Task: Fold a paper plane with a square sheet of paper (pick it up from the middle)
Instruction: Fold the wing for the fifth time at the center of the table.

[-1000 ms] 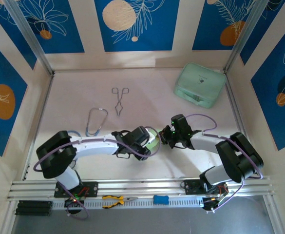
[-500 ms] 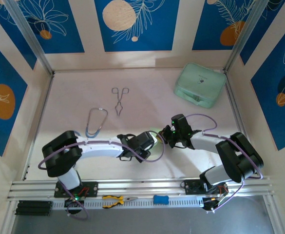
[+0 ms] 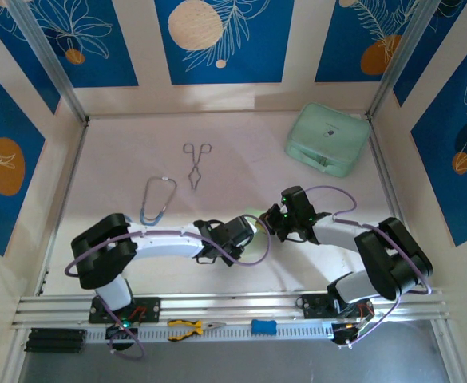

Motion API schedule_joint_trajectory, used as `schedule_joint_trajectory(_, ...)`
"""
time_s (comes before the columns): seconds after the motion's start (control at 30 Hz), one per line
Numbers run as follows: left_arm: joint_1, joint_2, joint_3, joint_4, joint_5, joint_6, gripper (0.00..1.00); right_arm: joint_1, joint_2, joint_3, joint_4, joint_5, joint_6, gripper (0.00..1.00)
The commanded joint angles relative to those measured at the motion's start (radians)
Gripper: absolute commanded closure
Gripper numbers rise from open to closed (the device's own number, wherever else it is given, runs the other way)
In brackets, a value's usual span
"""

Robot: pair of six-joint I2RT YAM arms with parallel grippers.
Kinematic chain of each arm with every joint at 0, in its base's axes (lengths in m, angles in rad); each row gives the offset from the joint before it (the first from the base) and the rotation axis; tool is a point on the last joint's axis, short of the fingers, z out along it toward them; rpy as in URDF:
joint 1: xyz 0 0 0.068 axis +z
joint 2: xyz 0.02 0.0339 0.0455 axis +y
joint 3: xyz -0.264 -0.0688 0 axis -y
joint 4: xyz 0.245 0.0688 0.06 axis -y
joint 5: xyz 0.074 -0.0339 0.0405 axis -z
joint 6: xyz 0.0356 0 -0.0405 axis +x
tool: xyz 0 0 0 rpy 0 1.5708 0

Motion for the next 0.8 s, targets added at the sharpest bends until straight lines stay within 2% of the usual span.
schedule_joint_trajectory(0.0, -0.011, 0.008, 0.027, -0.028, -0.028, 0.005, 0.74, -0.007, -0.020, 0.015, -0.025, -0.018, 0.000, 1.00)
schedule_joint_trajectory(0.37, -0.010, 0.001, 0.025, -0.024, -0.029, 0.003, 0.80, -0.009, -0.022, 0.004, -0.024, -0.014, 0.002, 1.00)
schedule_joint_trajectory(0.63, -0.010, 0.013, 0.027, -0.020, -0.010, -0.007, 0.88, -0.008, -0.033, -0.014, -0.019, -0.016, -0.005, 1.00)
schedule_joint_trajectory(0.77, -0.010, 0.019, 0.027, -0.017, -0.007, -0.018, 0.90, -0.009, -0.064, -0.014, -0.054, -0.001, -0.028, 0.94)
